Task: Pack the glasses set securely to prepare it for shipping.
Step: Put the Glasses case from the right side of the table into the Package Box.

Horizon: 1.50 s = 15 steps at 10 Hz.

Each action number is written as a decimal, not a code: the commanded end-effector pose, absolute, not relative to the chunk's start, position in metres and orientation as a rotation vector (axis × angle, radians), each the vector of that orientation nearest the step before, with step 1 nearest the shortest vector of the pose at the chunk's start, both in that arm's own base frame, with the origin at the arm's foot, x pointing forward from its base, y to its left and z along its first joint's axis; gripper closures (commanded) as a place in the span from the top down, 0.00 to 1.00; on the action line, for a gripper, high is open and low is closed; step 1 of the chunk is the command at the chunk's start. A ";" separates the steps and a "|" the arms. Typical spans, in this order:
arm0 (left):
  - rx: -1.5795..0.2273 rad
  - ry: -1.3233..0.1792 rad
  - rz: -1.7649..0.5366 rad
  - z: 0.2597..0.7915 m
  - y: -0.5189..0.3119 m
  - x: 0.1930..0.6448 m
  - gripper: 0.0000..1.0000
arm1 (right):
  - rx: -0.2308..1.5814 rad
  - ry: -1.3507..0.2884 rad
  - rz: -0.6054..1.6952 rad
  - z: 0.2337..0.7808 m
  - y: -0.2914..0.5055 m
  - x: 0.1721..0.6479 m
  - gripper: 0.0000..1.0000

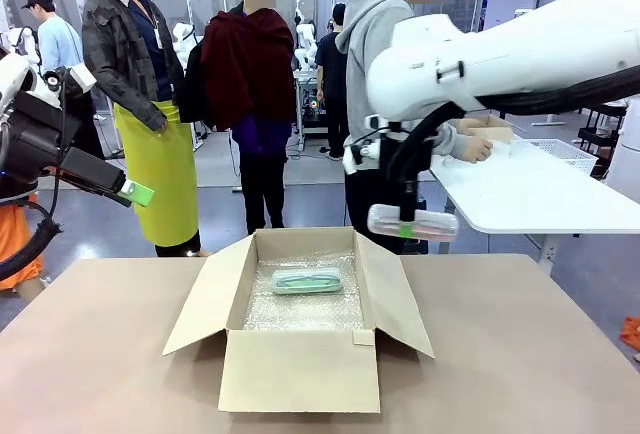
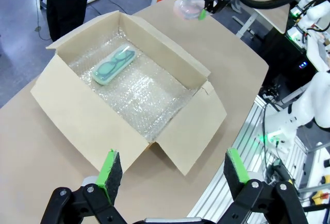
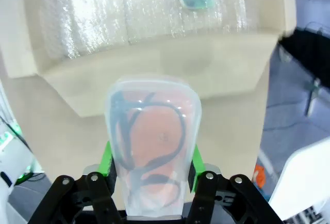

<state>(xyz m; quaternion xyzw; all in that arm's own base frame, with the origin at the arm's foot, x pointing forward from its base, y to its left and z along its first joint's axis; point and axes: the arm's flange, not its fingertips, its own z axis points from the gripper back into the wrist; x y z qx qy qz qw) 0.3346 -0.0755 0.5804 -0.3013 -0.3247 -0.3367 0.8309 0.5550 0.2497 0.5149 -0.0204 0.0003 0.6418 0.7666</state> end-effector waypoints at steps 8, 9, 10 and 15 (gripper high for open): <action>-0.661 -0.690 -0.716 0.581 -0.075 0.334 1.00 | -0.143 0.036 1.666 0.442 0.424 0.540 0.28; -0.661 -0.690 -0.716 0.581 -0.075 0.334 1.00 | -0.110 0.064 1.677 0.431 0.430 0.540 0.28; -0.661 -0.690 -0.716 0.581 -0.075 0.334 1.00 | -0.089 0.081 1.670 0.410 0.434 0.536 0.28; -0.661 -0.690 -0.716 0.581 -0.075 0.334 1.00 | -0.072 0.066 1.656 0.348 0.442 0.523 0.28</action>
